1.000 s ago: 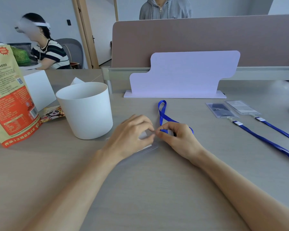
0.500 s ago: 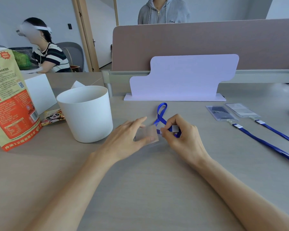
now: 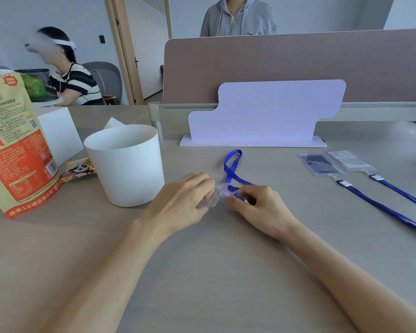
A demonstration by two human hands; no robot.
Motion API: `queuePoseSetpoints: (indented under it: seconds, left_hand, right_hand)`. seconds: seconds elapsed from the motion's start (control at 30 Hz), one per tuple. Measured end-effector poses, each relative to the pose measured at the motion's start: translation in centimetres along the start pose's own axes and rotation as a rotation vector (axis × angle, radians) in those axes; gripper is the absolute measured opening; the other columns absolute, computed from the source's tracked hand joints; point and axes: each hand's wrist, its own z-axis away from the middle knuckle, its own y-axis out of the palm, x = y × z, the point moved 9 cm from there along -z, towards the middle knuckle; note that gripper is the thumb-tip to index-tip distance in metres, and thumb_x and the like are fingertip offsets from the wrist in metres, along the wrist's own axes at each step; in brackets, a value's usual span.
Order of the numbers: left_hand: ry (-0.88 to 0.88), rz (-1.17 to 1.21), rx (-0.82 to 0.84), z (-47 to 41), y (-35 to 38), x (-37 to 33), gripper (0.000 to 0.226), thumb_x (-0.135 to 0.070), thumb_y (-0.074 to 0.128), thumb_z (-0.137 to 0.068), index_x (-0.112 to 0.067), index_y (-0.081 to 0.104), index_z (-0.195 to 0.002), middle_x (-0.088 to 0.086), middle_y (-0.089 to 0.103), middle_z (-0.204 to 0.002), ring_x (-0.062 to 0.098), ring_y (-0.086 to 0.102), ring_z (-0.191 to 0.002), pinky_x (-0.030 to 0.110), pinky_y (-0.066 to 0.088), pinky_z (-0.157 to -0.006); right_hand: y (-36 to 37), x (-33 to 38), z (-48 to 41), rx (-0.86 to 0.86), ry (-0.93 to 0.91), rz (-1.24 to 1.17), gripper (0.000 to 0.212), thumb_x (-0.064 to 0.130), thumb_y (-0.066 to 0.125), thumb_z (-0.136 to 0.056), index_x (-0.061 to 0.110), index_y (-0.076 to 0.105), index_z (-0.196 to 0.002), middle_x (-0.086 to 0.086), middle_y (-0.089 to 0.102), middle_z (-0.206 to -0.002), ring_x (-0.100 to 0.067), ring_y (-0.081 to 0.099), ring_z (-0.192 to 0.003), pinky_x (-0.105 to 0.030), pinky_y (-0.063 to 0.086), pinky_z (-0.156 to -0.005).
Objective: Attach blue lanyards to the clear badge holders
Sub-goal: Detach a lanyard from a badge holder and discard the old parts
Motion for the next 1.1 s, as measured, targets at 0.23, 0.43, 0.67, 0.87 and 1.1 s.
queuePoseSetpoints:
  seconds: [0.23,0.43,0.67,0.87,1.1]
  left_hand:
    - [0.018,0.044,-0.006,0.0,0.3,0.1,0.026,-0.008,0.050,-0.072,-0.022,0.047,-0.094,-0.010,0.053,-0.097,0.014,0.053,-0.089,0.029,0.038,-0.046]
    - [0.019,0.077,0.013,0.1,0.5,-0.3,0.042,-0.029,0.055,-0.079,-0.026,0.051,-0.121,-0.013,0.054,-0.112,0.010,0.053,-0.100,0.029,0.048,-0.056]
    - [-0.032,0.134,-0.052,0.0,-0.4,-0.4,0.043,-0.064,0.045,-0.086,-0.032,0.063,-0.109,-0.016,0.054,-0.097,0.001,0.048,-0.094,0.016,0.036,-0.061]
    - [-0.046,0.218,-0.073,-0.1,-0.3,-0.2,0.037,-0.059,0.045,-0.088,-0.031,0.066,-0.100,-0.014,0.055,-0.090,-0.002,0.048,-0.087,0.016,0.037,-0.058]
    - [-0.071,0.234,-0.150,-0.1,-0.7,-0.2,0.020,-0.043,0.062,-0.085,-0.023,0.062,-0.082,-0.015,0.050,-0.072,-0.005,0.043,-0.067,0.017,0.036,-0.054]
  right_hand:
    - [1.4,0.4,0.7,0.141,0.138,-0.175,0.045,0.050,0.054,-0.091,0.011,0.073,-0.080,0.001,0.031,-0.059,-0.013,0.028,-0.053,-0.024,0.025,-0.050]
    - [0.8,0.3,0.5,0.098,0.183,-0.320,0.035,0.035,0.050,-0.098,0.015,0.075,-0.084,-0.003,0.037,-0.070,-0.016,0.031,-0.063,-0.016,0.024,-0.044]
    - [1.1,0.7,0.4,0.111,0.067,-0.260,0.036,0.023,0.053,-0.096,-0.005,0.051,-0.073,-0.009,0.028,-0.065,-0.015,0.022,-0.055,-0.024,0.020,-0.048]
    - [0.6,0.7,0.3,0.067,0.032,-0.270,0.030,0.023,0.057,-0.095,-0.004,0.063,-0.084,-0.007,0.041,-0.066,-0.013,0.030,-0.056,-0.017,0.026,-0.049]
    - [0.9,0.9,0.5,0.081,0.054,-0.356,0.025,0.023,0.058,-0.095,0.012,0.065,-0.074,0.000,0.046,-0.067,-0.008,0.033,-0.055,-0.012,0.028,-0.047]
